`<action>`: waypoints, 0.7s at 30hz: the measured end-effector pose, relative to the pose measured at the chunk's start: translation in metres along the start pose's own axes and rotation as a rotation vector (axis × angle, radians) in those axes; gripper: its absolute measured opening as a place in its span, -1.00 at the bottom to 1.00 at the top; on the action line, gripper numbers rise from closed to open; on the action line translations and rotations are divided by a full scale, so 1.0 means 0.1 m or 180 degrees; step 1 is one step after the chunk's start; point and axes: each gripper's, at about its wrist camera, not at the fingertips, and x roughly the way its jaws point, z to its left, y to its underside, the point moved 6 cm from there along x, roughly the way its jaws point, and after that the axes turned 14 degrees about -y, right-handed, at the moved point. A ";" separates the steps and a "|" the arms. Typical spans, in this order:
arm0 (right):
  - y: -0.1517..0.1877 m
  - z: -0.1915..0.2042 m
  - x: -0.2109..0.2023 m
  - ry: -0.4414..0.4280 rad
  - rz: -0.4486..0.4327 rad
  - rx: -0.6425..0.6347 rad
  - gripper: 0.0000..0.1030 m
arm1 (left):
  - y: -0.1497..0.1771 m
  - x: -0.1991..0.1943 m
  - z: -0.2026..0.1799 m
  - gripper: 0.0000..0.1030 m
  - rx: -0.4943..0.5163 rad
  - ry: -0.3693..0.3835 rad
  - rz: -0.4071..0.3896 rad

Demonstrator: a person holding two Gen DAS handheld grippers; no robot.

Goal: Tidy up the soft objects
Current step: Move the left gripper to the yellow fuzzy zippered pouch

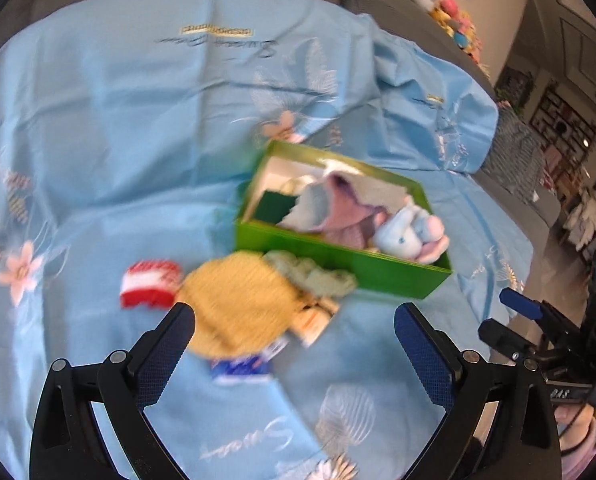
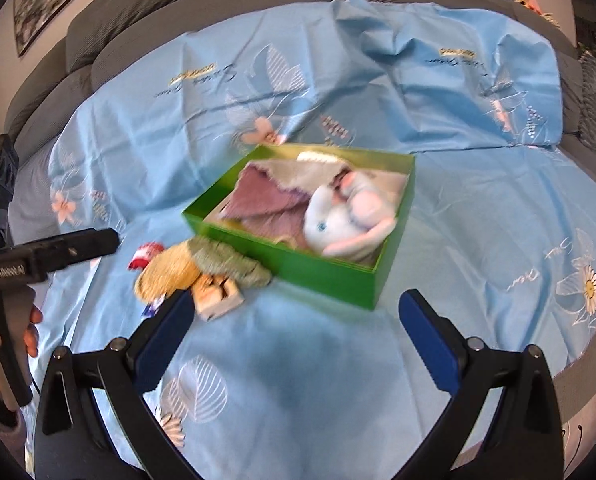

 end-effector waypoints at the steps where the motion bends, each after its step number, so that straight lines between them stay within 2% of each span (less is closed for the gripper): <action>1: 0.05 0.04 0.02 -0.0020 0.0032 -0.0020 0.99 | 0.05 -0.01 0.07 0.94 -0.0046 -0.0003 0.0023; 6: 0.18 0.22 0.08 -0.0158 0.0084 -0.0101 0.99 | 0.35 -0.04 0.32 0.94 -0.0215 -0.0044 0.0098; 16: 0.47 0.72 0.33 -0.0594 0.0228 -0.0372 0.98 | 0.79 0.20 0.61 0.94 -0.0602 0.0120 0.0324; 19: 0.52 0.82 0.46 -0.0864 0.0298 -0.0269 0.98 | 0.83 0.27 0.68 0.94 -0.0717 0.0229 0.0352; 21: 0.53 0.85 0.53 -0.0951 0.0325 -0.0179 0.98 | 0.83 0.31 0.71 0.94 -0.0737 0.0247 0.0348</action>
